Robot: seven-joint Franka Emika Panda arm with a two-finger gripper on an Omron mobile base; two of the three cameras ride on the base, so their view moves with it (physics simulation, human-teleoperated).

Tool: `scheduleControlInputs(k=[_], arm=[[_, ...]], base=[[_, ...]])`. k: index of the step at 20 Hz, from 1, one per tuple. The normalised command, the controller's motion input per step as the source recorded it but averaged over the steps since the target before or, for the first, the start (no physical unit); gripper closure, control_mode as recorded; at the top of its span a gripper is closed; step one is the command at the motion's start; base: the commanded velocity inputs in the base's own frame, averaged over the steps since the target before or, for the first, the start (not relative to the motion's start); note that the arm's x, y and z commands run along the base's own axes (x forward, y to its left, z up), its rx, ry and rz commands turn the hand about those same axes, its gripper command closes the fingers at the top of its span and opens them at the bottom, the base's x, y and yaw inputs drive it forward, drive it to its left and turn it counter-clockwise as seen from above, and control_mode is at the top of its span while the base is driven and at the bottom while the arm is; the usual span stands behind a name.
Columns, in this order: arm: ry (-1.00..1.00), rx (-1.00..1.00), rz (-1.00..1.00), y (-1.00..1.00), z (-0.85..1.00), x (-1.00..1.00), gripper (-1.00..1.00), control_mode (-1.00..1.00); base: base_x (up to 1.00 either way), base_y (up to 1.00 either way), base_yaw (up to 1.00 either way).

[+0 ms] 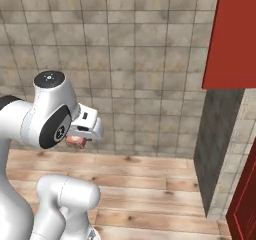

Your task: Pick up the bar soap and dish brush from the sink, and place them back in the cabinet, and close the cabinet doors.

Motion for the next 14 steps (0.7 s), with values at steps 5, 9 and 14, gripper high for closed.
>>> scheduleControlInputs(k=[5,9,14], arm=[[0.00,0.00,0.00,0.00,0.00,0.00,1.00,1.00],[0.00,0.00,0.00,0.00,0.00,0.00,1.00,1.00],[0.00,0.00,0.00,0.00,0.00,0.00,1.00,1.00]], base=[[0.28,0.00,-0.44],[0.32,0.00,-0.52],[0.27,0.01,-0.55]])
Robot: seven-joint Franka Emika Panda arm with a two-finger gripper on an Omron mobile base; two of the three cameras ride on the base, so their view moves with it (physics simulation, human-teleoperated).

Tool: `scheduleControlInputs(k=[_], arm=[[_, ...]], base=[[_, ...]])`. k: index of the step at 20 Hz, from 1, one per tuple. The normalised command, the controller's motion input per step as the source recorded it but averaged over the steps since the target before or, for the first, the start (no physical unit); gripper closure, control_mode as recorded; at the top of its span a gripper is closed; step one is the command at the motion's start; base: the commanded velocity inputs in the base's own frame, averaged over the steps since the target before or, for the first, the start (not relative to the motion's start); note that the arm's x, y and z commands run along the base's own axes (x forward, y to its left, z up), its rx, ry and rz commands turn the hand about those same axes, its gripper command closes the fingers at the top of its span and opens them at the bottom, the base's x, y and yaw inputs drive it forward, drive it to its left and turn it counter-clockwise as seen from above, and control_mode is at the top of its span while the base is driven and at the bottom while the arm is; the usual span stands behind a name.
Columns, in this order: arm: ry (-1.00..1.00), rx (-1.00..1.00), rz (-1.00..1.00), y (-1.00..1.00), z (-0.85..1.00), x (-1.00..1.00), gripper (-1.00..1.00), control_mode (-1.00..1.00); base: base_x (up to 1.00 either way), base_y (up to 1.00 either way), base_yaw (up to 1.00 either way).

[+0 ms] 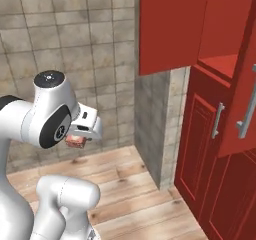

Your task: Pick up the bar soap and dish brush from the sink, and place them back in the cabinet, and close the cabinet doors.

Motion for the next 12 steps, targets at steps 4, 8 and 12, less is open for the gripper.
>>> scheduleControlInputs(k=[4,8,12], arm=[[0.00,0.00,0.00,0.00,0.00,0.00,1.00,1.00],[0.00,0.00,0.00,0.00,0.00,0.00,1.00,1.00],[0.00,0.00,0.00,0.00,0.00,0.00,1.00,1.00]], base=[[0.29,0.03,-0.55],[0.36,0.05,-0.56],[0.42,0.11,-0.55]])
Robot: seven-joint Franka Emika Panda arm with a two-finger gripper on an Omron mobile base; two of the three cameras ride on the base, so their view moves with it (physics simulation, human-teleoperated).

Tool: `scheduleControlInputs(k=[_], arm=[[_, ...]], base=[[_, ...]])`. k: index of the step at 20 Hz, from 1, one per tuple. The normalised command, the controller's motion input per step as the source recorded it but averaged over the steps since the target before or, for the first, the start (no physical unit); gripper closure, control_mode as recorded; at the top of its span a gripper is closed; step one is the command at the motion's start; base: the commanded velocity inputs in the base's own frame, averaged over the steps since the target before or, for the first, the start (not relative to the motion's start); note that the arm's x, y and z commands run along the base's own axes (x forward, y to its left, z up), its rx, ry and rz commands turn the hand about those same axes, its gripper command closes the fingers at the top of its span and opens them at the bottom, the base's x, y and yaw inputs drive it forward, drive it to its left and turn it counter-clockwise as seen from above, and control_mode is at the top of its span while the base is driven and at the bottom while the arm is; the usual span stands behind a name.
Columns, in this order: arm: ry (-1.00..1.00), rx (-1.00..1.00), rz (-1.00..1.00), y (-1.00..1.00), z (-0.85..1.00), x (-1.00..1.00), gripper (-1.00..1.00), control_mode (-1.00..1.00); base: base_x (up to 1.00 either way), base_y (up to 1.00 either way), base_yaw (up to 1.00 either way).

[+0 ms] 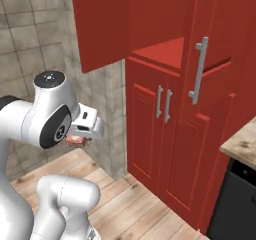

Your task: Pick up the bar soap and dish brush from the sink, and place them back in the cabinet, and close the cabinet doors.

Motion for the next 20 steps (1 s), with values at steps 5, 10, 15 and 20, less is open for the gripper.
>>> scheduleControlInputs(k=[5,10,15,20], arm=[[0.00,0.00,0.00,0.00,0.00,0.00,1.00,1.00],[0.00,0.00,0.00,0.00,0.00,0.00,1.00,1.00],[0.00,0.00,0.00,0.00,0.00,0.00,1.00,1.00],[0.00,0.00,0.00,0.00,0.00,0.00,1.00,1.00]], base=[[0.62,0.45,-0.46],[0.77,0.66,-0.40],[0.78,0.48,-0.36],[0.53,-0.05,-0.19]])
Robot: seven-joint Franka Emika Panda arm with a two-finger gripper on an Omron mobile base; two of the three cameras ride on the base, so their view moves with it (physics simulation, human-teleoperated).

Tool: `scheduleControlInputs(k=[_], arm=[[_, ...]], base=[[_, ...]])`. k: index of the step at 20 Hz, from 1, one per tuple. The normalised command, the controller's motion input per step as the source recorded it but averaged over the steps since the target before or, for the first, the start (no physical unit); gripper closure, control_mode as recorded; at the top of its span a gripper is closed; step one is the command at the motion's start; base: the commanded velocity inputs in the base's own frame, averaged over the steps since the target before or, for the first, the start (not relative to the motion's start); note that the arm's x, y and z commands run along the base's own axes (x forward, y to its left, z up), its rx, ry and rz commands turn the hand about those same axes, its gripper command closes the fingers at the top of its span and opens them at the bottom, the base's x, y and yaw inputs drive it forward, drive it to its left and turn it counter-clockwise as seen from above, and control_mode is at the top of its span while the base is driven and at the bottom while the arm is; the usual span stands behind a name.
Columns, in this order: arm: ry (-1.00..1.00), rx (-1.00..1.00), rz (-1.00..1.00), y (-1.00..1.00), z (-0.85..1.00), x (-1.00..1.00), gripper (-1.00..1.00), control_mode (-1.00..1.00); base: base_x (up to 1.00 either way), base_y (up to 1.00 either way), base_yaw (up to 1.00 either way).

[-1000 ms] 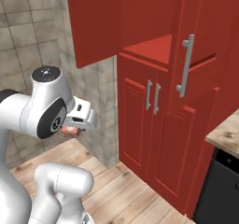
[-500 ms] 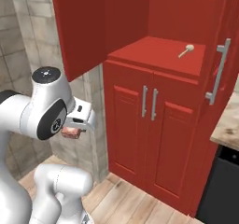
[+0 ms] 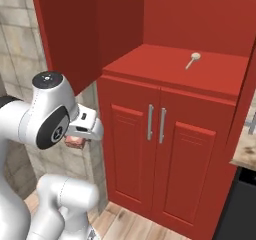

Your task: Pick up the bar soap and dish brush from the sink, and place them back in the cabinet, and close the cabinet doors.

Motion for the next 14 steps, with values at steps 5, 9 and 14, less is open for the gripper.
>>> scheduleControlInputs(k=[5,9,14], arm=[[0.00,0.00,0.00,0.00,0.00,0.00,1.00,1.00],[0.00,0.00,0.00,0.00,0.00,0.00,1.00,1.00],[0.00,0.00,0.00,0.00,0.00,0.00,1.00,1.00]], base=[[0.31,-0.31,-0.11],[0.31,-0.28,-0.13],[0.33,-0.15,-0.27]])
